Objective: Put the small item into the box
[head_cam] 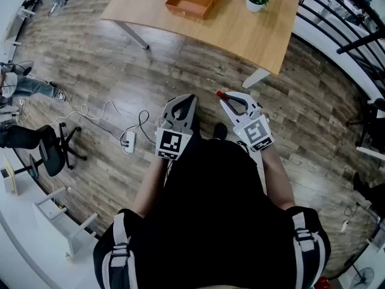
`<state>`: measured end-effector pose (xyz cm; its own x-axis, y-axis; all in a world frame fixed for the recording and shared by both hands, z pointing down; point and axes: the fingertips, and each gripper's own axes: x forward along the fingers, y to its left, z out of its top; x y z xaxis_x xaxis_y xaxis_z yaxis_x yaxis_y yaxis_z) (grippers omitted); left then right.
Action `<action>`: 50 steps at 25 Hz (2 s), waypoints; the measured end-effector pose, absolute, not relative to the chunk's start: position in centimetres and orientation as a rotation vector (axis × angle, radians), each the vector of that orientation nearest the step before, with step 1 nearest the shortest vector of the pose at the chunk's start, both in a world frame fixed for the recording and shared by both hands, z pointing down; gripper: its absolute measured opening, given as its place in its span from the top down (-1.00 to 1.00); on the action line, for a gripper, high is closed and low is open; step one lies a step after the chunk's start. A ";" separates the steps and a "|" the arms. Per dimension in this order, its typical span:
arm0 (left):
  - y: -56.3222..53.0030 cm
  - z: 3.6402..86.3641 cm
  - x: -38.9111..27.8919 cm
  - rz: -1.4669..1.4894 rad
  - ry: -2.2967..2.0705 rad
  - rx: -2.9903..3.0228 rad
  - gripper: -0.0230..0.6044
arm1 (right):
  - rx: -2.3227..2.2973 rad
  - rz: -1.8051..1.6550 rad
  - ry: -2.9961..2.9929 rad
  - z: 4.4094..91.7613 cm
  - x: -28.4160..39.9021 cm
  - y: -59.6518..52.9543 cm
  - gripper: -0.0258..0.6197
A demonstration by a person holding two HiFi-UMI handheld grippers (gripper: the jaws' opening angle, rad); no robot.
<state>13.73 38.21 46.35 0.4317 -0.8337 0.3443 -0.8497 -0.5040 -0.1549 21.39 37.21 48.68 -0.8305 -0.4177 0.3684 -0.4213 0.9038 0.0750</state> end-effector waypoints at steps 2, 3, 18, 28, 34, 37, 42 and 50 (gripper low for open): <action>38.5 46.2 13.4 0.590 -1.553 2.616 0.86 | 0.613 0.007 -2.690 48.5 21.1 37.6 0.72; 38.7 46.1 13.2 0.589 -1.557 2.614 0.86 | 0.612 0.006 -2.691 48.4 21.0 37.8 0.72; 38.3 46.2 11.0 0.591 -1.582 2.595 0.86 | 0.596 0.038 -2.690 48.3 20.4 38.1 0.72; 34.3 45.5 8.1 0.575 -1.564 2.616 0.86 | 0.628 0.035 -2.680 47.7 17.8 34.2 0.72; 30.8 45.4 5.2 0.573 -1.534 2.628 0.86 | 0.646 0.051 -2.665 47.8 14.9 30.9 0.72; 29.0 45.5 3.2 0.571 -1.520 2.632 0.86 | 0.656 0.050 -2.654 48.0 13.0 29.4 0.72; 25.9 45.4 0.4 0.562 -1.489 2.655 0.86 | 0.680 0.053 -2.642 47.8 10.0 26.7 0.72; 21.3 45.7 -3.2 0.543 -1.416 2.693 0.86 | 0.734 0.057 -2.609 47.9 6.3 22.9 0.72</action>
<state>-3.16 21.30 45.72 0.5188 -0.7890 0.3291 -0.8067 -0.5792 -0.1170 6.27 22.91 47.94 -0.7688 -0.4884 0.4128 -0.5059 0.8594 0.0745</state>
